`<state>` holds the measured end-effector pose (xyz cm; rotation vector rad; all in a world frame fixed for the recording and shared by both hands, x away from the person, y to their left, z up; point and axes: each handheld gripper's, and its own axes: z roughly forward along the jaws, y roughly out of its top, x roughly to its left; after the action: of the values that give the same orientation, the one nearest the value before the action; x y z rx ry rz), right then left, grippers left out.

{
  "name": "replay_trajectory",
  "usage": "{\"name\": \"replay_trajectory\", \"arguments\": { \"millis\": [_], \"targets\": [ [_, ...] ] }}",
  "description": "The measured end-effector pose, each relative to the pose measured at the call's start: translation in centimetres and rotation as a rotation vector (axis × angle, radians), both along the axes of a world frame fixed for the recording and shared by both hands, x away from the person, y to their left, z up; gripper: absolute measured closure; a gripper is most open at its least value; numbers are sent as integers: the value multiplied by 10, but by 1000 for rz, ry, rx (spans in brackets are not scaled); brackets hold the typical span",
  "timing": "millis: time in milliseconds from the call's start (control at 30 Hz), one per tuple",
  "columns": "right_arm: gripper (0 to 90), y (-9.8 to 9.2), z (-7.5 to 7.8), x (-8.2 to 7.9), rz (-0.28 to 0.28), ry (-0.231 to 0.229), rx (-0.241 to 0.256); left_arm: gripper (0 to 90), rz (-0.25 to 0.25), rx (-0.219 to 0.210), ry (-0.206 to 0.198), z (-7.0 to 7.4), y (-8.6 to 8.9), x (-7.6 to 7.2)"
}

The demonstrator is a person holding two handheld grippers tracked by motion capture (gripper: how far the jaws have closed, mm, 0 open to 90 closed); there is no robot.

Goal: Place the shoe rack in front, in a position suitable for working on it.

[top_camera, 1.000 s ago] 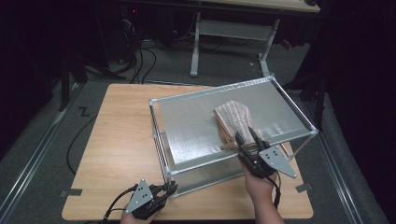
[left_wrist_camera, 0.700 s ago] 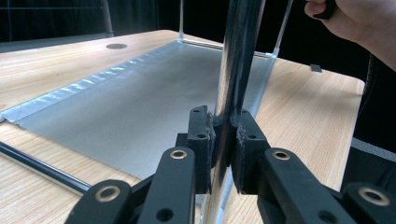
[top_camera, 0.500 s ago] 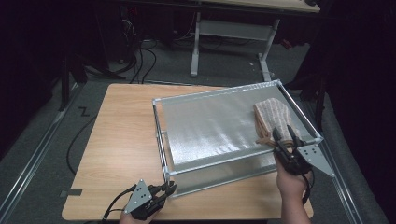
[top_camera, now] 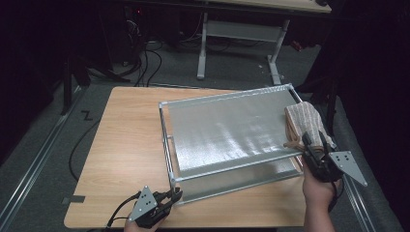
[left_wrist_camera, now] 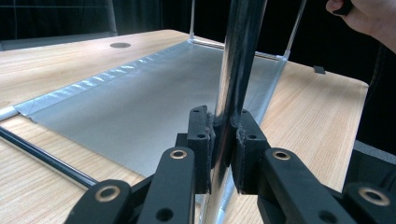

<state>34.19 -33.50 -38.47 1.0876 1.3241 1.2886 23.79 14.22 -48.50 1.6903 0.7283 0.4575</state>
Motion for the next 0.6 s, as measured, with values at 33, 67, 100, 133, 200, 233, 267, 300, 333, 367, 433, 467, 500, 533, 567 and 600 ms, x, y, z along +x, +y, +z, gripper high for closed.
{"name": "replay_trajectory", "arguments": {
  "millis": [33,67,100,133,200,233,267,300,333,367,433,467,500,533,567,600],
  "targets": [
    [565,2,-1,0,3,1,7,795,3,1,0,0,0,0],
    [568,4,-2,1,1,-5,10,795,8,2,0,0,1,0],
    [572,5,-2,1,1,-6,9,795,13,4,0,0,2,0],
    [574,6,-3,3,6,-10,12,795,20,3,2,1,3,1],
    [577,10,-3,6,15,-9,11,793,38,-1,10,1,8,2],
    [578,13,-3,9,22,-8,12,792,52,-6,15,1,11,3],
    [579,18,-3,13,31,1,13,790,65,-8,19,1,14,4],
    [579,20,-2,15,36,2,2,788,83,-68,52,0,13,3],
    [580,25,-2,18,42,7,1,785,99,-45,47,1,19,4],
    [580,30,-2,21,49,6,-1,783,121,-51,54,1,23,5],
    [582,40,-3,27,59,3,3,778,150,-79,67,1,27,4],
    [582,44,-3,31,64,3,8,778,160,-86,67,1,29,5],
    [583,48,-3,33,67,3,12,778,180,-95,67,0,32,4],
    [583,54,-4,38,76,0,16,778,188,-77,60,0,35,5],
    [583,57,-4,40,78,1,20,779,198,-46,44,1,39,6],
    [583,60,-4,43,81,3,19,778,210,-47,45,1,41,6]
  ]
}}
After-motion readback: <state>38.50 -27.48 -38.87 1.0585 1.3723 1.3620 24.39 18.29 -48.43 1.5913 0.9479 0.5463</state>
